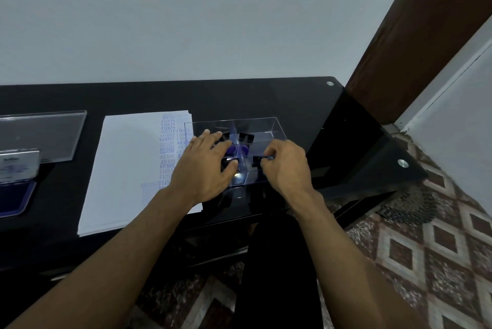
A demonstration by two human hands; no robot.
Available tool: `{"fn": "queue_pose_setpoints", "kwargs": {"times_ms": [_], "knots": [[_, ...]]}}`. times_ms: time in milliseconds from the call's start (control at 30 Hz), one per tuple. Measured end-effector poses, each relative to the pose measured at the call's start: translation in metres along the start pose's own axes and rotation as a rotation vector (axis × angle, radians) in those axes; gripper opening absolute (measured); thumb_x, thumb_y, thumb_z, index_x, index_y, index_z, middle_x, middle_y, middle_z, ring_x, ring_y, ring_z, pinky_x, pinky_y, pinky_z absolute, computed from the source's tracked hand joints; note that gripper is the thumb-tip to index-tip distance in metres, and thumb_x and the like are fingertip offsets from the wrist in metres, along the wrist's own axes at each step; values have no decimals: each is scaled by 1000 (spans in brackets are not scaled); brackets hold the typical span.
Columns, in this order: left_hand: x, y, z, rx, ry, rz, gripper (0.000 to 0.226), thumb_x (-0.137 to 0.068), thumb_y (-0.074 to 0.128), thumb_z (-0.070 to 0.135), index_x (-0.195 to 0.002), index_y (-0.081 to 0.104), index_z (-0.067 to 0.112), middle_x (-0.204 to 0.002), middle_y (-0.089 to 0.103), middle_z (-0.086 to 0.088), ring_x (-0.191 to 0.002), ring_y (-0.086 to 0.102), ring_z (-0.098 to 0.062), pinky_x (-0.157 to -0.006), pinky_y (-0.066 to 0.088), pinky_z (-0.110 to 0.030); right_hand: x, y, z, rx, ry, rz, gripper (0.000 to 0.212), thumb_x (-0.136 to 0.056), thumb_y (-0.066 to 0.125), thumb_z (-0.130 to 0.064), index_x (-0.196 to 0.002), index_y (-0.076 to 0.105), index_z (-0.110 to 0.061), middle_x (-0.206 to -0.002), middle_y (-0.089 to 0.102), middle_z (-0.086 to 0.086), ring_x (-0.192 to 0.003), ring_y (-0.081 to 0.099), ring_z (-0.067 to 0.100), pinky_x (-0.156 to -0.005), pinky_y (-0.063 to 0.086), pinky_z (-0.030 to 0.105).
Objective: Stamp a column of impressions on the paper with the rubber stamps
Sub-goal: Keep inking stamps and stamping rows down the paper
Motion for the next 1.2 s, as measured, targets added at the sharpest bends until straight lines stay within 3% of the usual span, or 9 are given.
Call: {"fn": "queue_pose_setpoints", "kwargs": {"times_ms": [200, 467, 667, 733, 833, 1033, 1200], "knots": [[-1, 2, -1, -20, 15, 7, 66, -95, 36, 57, -147, 50, 19, -157, 43, -3, -151, 27, -26, -123, 15, -44, -6, 4, 2, 114, 90, -79, 8, -81, 62, -5, -78, 67, -12, -83, 63, 1, -67, 61, 18, -58, 56, 32], [-1, 5, -2, -38, 29, 23, 65, -95, 36, 56, -145, 53, 19, -154, 48, -3, -149, 31, -26, -122, 17, -44, -10, 7, 6, 208, 123, -63, 13, -86, 57, -8, -73, 60, -10, -67, 55, 0, -54, 50, 13, -46, 38, 25], [-3, 6, -3, -28, 18, 10, 65, -94, 38, 56, -146, 51, 20, -156, 44, -4, -151, 27, -26, -123, 15, -43, -12, 7, -9, 265, -54, 24, 22, -86, 60, -12, -65, 57, -14, -72, 59, 1, -67, 60, 20, -52, 48, 30], [-5, 5, -3, -4, 20, 8, 65, -93, 40, 55, -145, 52, 19, -156, 43, -7, -151, 26, -29, -123, 17, -45, -13, 7, -21, 260, -161, 54, 15, -90, 60, -18, -75, 65, -15, -81, 61, -1, -80, 58, 18, -65, 54, 33], [-11, 0, -6, 27, 16, 16, 65, -92, 42, 55, -145, 52, 17, -156, 43, -9, -151, 25, -31, -122, 22, -47, -15, 8, -34, 237, -275, 63, 16, -94, 57, -24, -98, 70, -17, -99, 63, 2, -96, 52, 19, -83, 50, 36], [-31, -9, -21, 52, -11, 36, 66, -92, 42, 52, -145, 52, 13, -156, 42, -12, -151, 24, -32, -121, 20, -42, -33, 28, -39, 245, -343, -119, 33, -94, 54, -33, -122, 65, -21, -119, 57, 5, -110, 46, 22, -94, 47, 39], [-46, -4, -30, 18, -28, 5, 67, -92, 38, 54, -146, 50, 16, -157, 41, -10, -151, 24, -31, -124, 14, -47, -45, 49, -34, 226, -295, -320, 38, -92, 46, -37, -124, 63, -28, -122, 56, 5, -115, 48, 26, -93, 49, 46]]}}
Point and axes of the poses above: each hand's wrist, its own x-axis away from the middle knuckle, its own y-axis out of the palm, z = x × y, the point moved 10 cm from there along -x, towards the middle knuckle
